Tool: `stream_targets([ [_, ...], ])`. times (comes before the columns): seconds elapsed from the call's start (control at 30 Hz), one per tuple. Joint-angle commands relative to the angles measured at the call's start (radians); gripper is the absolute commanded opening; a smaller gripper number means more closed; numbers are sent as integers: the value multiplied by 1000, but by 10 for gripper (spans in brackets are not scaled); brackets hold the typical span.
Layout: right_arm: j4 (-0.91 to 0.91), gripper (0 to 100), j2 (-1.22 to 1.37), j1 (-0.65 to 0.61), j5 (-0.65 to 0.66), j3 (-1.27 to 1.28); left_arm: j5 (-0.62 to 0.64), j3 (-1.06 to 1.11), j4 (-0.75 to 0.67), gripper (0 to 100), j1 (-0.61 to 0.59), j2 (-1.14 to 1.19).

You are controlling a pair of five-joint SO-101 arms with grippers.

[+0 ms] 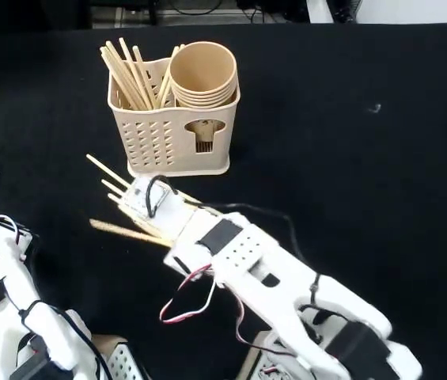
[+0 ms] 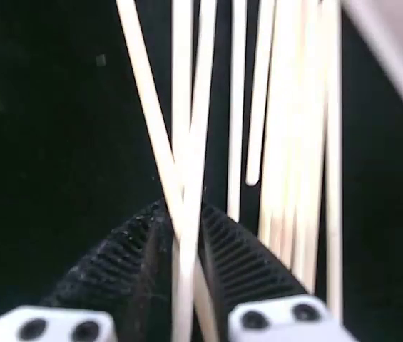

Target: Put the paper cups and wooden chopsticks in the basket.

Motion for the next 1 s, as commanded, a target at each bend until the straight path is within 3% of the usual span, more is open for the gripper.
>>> stream_targets([
  [0.0, -28, 161, 58, 11, 9, -2, -9, -15, -14, 171, 12, -25],
  [0.33, 17, 165, 13, 2, 2, -82, -9, -15, -14, 172, 12, -25],
  [0.6, 15, 165, 13, -187, -37, -68, -9, -15, -14, 172, 12, -25],
  [0.97, -63, 162, 41, -63, -32, -44, -9, -15, -14, 172, 12, -25],
])
